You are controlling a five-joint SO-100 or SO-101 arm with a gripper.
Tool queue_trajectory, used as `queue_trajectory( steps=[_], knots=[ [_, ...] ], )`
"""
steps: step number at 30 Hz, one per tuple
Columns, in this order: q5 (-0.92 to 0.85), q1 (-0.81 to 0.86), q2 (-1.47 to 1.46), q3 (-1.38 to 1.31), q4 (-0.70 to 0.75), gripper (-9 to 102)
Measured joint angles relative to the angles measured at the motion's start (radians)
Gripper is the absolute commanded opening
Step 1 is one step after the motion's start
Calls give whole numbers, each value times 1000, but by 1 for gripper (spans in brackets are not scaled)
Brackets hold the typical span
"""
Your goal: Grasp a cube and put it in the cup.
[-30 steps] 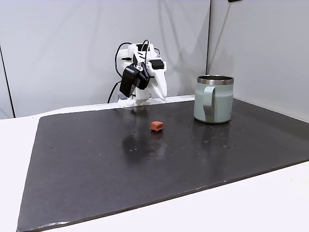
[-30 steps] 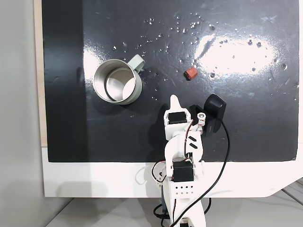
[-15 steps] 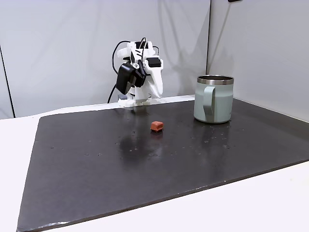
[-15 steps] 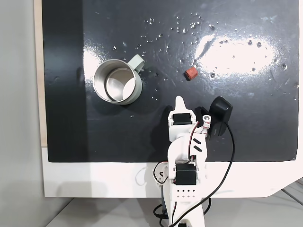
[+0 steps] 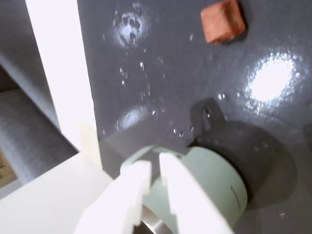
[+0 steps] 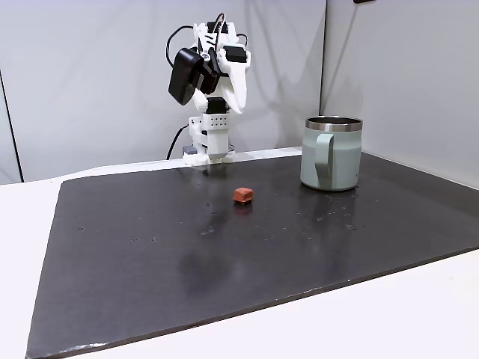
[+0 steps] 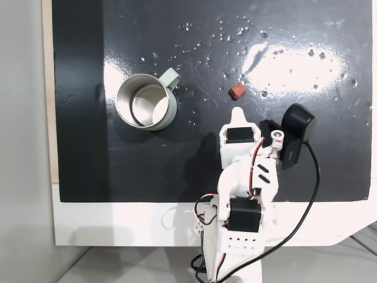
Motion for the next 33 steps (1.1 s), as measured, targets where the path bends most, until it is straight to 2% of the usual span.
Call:
queue_trajectory(
  steps=[13,21,33],
  knots=[
    [-204,78,-584,-445,117,0],
    [-267,61,-925,-664,267,0],
    [-350,31,-1118,-848,426,0]
  ],
)
